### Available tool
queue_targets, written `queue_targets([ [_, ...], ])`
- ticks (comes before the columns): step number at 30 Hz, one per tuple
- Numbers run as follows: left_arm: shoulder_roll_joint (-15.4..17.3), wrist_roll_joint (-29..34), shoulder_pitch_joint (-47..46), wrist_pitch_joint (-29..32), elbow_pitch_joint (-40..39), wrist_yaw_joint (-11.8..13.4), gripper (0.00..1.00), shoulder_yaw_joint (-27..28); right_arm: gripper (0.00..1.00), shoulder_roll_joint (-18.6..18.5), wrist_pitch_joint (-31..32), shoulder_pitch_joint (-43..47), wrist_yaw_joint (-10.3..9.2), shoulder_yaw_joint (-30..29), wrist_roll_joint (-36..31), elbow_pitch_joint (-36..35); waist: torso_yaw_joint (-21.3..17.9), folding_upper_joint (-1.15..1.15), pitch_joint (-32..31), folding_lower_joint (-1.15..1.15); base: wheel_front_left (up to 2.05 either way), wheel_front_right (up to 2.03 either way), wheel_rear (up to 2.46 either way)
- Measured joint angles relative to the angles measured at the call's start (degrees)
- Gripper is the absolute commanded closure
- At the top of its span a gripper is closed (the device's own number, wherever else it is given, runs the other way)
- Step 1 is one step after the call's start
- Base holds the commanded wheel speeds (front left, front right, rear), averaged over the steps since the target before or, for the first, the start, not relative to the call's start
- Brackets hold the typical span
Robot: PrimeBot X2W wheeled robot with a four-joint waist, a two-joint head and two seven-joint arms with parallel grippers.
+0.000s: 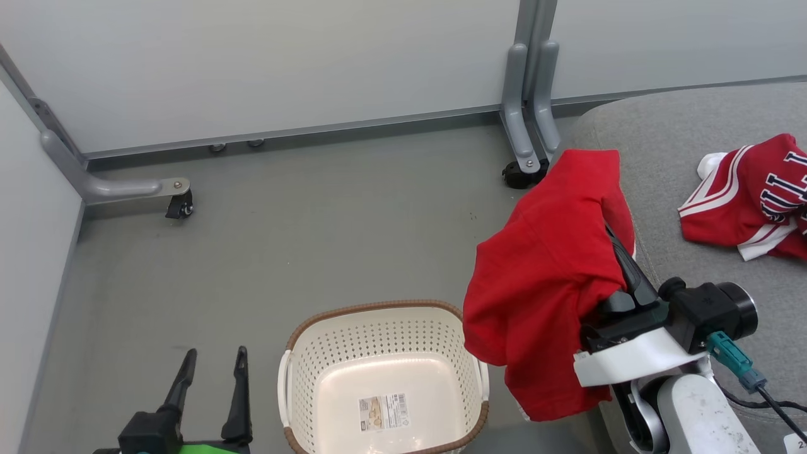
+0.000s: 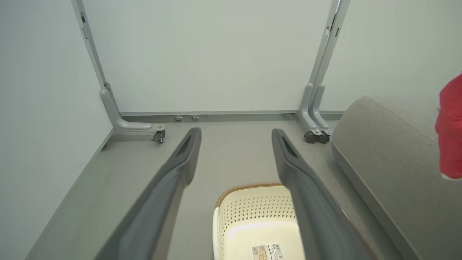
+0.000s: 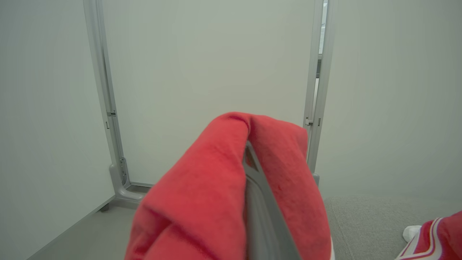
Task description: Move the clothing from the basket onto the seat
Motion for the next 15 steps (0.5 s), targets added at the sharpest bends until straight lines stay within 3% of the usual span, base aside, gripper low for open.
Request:
queue_targets([
  [4, 0.0, -0.6, 0.5, 0.0, 0.6, 0.0, 0.0, 2.0, 1.0, 0.1, 0.0, 0.0, -0.01, -0.1, 0.0, 0.0, 0.3, 0.0, -0.1, 0.0, 0.0, 0.0, 0.0],
  [15, -0.1, -1.2, 1.5, 0.0, 0.6, 0.0, 0.0, 1.3, 1.0, 0.2, 0.0, 0.0, 0.0, 0.0, 0.0, 0.1, 0.7, 0.0, -0.4, 0.0, 0.0, 0.0, 0.0],
])
